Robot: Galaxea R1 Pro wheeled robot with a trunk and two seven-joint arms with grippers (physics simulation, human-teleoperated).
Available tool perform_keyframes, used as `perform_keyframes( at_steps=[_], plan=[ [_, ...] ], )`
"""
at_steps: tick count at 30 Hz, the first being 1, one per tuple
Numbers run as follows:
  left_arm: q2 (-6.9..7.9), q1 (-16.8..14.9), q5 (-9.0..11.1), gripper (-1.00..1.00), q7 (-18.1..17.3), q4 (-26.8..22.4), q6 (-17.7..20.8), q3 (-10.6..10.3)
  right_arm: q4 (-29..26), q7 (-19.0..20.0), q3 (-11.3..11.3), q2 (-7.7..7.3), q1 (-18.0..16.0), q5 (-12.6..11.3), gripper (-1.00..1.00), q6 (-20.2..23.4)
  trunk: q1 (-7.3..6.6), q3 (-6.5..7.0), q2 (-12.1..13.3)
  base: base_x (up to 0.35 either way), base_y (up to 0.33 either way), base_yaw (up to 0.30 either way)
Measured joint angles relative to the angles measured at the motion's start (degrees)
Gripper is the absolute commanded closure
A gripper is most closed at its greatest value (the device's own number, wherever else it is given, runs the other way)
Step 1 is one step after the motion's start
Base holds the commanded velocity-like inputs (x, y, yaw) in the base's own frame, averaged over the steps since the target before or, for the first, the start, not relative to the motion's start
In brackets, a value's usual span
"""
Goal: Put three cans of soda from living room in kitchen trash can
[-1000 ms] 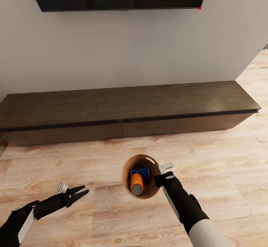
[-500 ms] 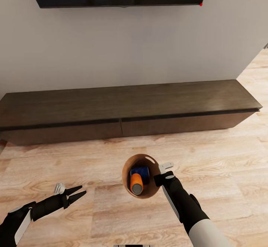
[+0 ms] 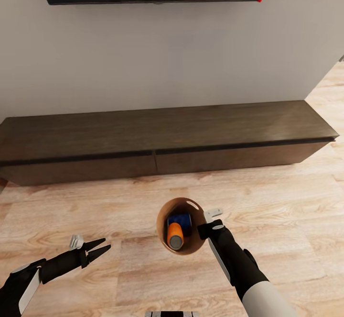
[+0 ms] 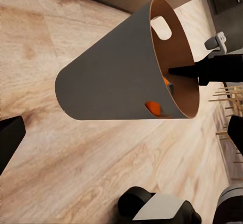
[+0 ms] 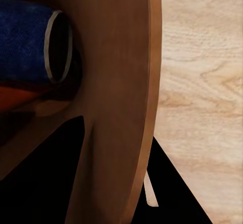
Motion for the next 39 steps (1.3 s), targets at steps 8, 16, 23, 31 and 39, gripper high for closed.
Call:
perform_keyframes(
  at_steps=[8,16,23,31,39],
  plan=[
    [0.00,0.0,0.0,-1.00,0.0,0.0,0.0,0.0,0.0,0.0,0.0,0.00,0.0,0.0,1.00,0.0,0.44,-0.36,-0.8,0.000,0.000,0.000],
    [0.00,0.0,0.0,-1.00,0.0,0.0,0.0,0.0,0.0,0.0,0.0,0.00,0.0,-0.1,1.00,0.0,1.98,-1.62,-3.6,0.000,0.000,0.000],
    [0.00,0.0,0.0,-1.00,0.0,0.0,0.0,0.0,0.0,0.0,0.0,0.00,0.0,-0.1,1.00,0.0,3.51,-2.87,-6.4,0.000,0.000,0.000],
    [0.00,0.0,0.0,-1.00,0.0,0.0,0.0,0.0,0.0,0.0,0.0,0.00,0.0,-0.1,1.00,0.0,5.27,-4.31,-9.6,0.000,0.000,0.000],
    [0.00,0.0,0.0,-1.00,0.0,0.0,0.0,0.0,0.1,0.0,0.0,0.00,0.0,-0.1,1.00,0.0,7.03,-5.75,-12.8,0.000,0.000,0.000]
  ],
)
